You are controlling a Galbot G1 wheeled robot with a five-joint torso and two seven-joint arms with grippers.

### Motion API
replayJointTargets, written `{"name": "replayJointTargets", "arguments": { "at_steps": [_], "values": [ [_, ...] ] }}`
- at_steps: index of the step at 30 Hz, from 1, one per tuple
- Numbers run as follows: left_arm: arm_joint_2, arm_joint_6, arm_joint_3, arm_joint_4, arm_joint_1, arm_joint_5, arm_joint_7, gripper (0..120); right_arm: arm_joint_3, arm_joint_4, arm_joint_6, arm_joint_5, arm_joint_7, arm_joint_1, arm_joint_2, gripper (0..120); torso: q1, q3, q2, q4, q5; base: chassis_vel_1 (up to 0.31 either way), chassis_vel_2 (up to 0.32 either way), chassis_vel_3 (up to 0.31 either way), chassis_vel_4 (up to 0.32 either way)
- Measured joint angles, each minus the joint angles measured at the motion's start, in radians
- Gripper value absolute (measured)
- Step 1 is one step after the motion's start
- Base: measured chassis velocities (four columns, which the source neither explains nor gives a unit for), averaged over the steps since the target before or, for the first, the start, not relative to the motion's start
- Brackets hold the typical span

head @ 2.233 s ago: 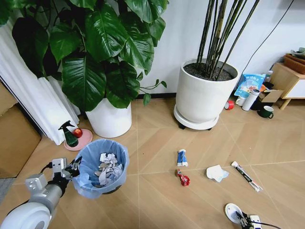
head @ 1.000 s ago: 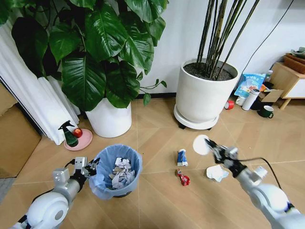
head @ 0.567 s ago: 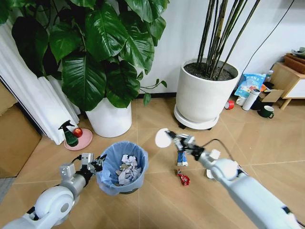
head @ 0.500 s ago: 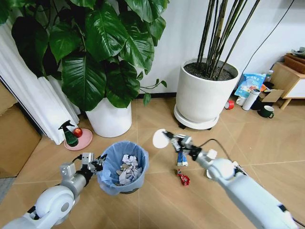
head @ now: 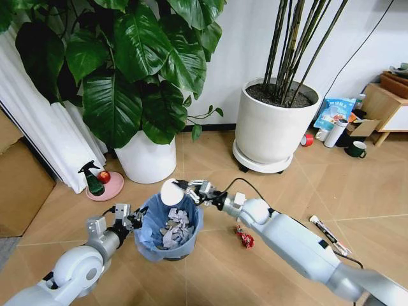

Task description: Pick up the trash bin and place the garbage on the floor into it.

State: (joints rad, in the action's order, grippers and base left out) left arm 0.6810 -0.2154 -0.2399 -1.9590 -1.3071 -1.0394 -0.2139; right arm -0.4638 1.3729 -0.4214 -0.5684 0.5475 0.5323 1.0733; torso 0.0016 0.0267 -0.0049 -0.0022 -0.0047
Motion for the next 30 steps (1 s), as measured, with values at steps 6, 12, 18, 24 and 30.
{"name": "replayJointTargets", "arguments": {
  "at_steps": [6,12,18,24,30],
  "values": [
    [-0.006,0.000,-0.017,-0.009,-0.007,-0.005,0.000,0,-0.094,0.056,0.159,-0.149,0.106,-0.077,-0.084,23,0.000,0.000,0.000,-0.0008,0.0000,0.000,0.000,0.000,0.000],
    [-0.010,-0.002,-0.042,-0.014,-0.027,-0.006,0.001,0,-0.091,0.058,0.200,-0.166,0.136,-0.135,-0.096,47,0.000,0.000,0.000,0.0000,-0.0001,0.000,0.000,0.000,0.000],
    [-0.011,-0.002,-0.070,-0.015,-0.039,-0.011,0.000,0,-0.049,0.095,0.200,-0.183,0.144,-0.095,-0.130,68,0.000,0.000,0.000,-0.0003,0.0000,0.000,0.000,0.000,0.000],
    [-0.018,-0.002,-0.074,-0.015,-0.045,-0.013,0.001,0,0.006,0.122,0.203,-0.177,0.156,-0.056,-0.165,88,0.000,0.000,0.000,-0.0004,0.0000,0.000,0.000,0.000,0.000],
    [-0.020,0.002,-0.062,-0.015,-0.046,-0.023,0.011,0,0.063,0.109,0.189,-0.150,0.173,-0.021,-0.180,100,0.000,0.000,0.000,-0.0003,0.0000,0.000,0.000,0.000,0.000]
  ]
}}
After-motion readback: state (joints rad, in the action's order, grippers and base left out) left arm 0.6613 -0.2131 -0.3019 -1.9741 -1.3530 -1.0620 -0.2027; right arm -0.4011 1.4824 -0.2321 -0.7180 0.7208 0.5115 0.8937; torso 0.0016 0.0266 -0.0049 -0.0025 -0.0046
